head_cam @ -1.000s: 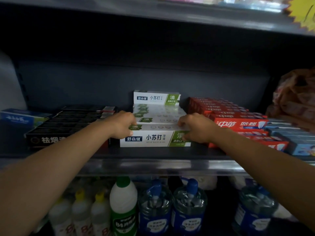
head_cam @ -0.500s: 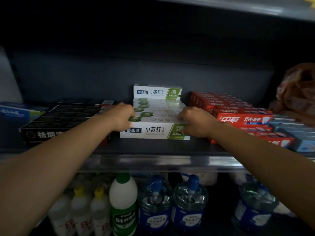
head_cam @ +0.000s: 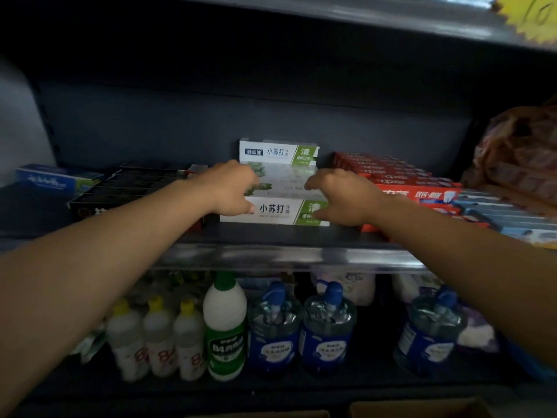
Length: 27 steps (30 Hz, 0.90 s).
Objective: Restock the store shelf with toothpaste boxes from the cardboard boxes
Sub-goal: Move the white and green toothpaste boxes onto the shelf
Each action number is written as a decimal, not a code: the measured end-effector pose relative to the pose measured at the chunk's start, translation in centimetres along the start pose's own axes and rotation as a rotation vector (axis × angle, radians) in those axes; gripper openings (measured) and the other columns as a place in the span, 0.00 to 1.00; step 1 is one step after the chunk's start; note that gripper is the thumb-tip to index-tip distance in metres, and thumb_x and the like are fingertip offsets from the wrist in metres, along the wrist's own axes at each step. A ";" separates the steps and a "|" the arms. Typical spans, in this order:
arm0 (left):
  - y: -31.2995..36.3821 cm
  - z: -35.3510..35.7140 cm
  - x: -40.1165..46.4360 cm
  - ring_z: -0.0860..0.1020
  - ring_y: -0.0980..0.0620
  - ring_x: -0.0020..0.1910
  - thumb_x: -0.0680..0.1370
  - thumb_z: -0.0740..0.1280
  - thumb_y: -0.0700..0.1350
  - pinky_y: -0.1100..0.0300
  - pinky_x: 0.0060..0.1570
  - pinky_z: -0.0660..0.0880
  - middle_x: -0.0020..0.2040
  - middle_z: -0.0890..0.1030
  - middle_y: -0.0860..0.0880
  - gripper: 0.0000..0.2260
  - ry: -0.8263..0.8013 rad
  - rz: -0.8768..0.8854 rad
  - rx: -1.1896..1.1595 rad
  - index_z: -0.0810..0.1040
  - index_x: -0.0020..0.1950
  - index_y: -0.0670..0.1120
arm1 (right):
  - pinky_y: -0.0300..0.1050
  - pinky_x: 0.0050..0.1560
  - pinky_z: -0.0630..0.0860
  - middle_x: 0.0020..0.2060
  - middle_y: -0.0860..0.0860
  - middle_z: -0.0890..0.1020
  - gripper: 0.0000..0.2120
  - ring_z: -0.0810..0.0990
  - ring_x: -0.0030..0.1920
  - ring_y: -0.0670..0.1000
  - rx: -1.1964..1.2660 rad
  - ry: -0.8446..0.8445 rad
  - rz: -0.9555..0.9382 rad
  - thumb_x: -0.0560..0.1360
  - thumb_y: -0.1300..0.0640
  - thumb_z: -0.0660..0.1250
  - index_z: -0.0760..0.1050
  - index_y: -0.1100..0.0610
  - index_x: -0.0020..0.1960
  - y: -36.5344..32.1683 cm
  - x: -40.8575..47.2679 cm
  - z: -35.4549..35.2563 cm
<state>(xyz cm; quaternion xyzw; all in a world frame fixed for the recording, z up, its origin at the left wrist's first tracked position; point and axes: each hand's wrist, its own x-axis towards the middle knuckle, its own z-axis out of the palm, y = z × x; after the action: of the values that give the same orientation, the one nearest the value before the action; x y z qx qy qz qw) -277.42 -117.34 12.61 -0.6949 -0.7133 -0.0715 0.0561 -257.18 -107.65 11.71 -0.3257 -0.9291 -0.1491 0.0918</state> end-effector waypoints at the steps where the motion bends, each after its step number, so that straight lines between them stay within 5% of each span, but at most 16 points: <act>1: 0.5 0.0 -0.7 0.74 0.49 0.48 0.75 0.71 0.49 0.58 0.45 0.72 0.53 0.78 0.47 0.19 0.006 0.023 0.005 0.76 0.64 0.46 | 0.52 0.61 0.74 0.65 0.55 0.74 0.28 0.74 0.63 0.56 -0.003 0.013 -0.013 0.71 0.51 0.71 0.70 0.55 0.69 -0.5 -0.6 -0.3; 5: 2.4 1.1 -4.8 0.78 0.44 0.52 0.72 0.73 0.50 0.52 0.53 0.77 0.58 0.79 0.43 0.21 0.020 0.080 0.033 0.78 0.62 0.44 | 0.53 0.59 0.74 0.64 0.56 0.75 0.26 0.74 0.62 0.58 0.019 0.078 -0.065 0.71 0.51 0.70 0.71 0.56 0.67 -3.0 -4.3 -0.6; 10: 4.1 6.5 -11.4 0.79 0.46 0.50 0.71 0.74 0.50 0.52 0.50 0.77 0.53 0.82 0.45 0.18 -0.118 0.192 0.017 0.80 0.57 0.43 | 0.55 0.52 0.75 0.55 0.58 0.78 0.22 0.76 0.55 0.59 0.136 0.051 -0.197 0.69 0.52 0.69 0.75 0.59 0.60 -7.6 -10.4 3.6; 18: 3.2 21.4 -18.2 0.76 0.53 0.39 0.73 0.70 0.50 0.59 0.36 0.73 0.39 0.76 0.52 0.05 -0.498 0.270 -0.053 0.76 0.43 0.51 | 0.48 0.53 0.74 0.60 0.51 0.75 0.22 0.74 0.59 0.52 0.356 -0.414 -0.283 0.74 0.50 0.67 0.71 0.53 0.67 -16.3 -19.3 19.2; 22: 2.4 27.6 -19.7 0.77 0.50 0.48 0.72 0.71 0.52 0.56 0.42 0.75 0.51 0.78 0.49 0.12 -0.621 0.235 -0.075 0.76 0.51 0.49 | 0.49 0.56 0.74 0.64 0.53 0.74 0.23 0.73 0.63 0.54 0.410 -0.590 -0.328 0.75 0.53 0.67 0.70 0.56 0.68 -19.1 -22.2 26.2; 27: 1.9 32.6 -21.1 0.74 0.54 0.49 0.74 0.70 0.52 0.61 0.46 0.72 0.57 0.78 0.49 0.11 -0.702 0.236 -0.128 0.76 0.53 0.49 | 0.51 0.58 0.74 0.66 0.55 0.71 0.29 0.71 0.64 0.55 0.382 -0.795 -0.349 0.74 0.52 0.68 0.65 0.56 0.72 -20.2 -24.4 31.9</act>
<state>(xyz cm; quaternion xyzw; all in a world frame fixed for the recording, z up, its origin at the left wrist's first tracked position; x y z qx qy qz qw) -274.35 -132.15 -23.20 -0.7565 -0.5983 0.1339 -0.2275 -253.48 -126.00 -29.12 -0.1740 -0.9438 0.1477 -0.2390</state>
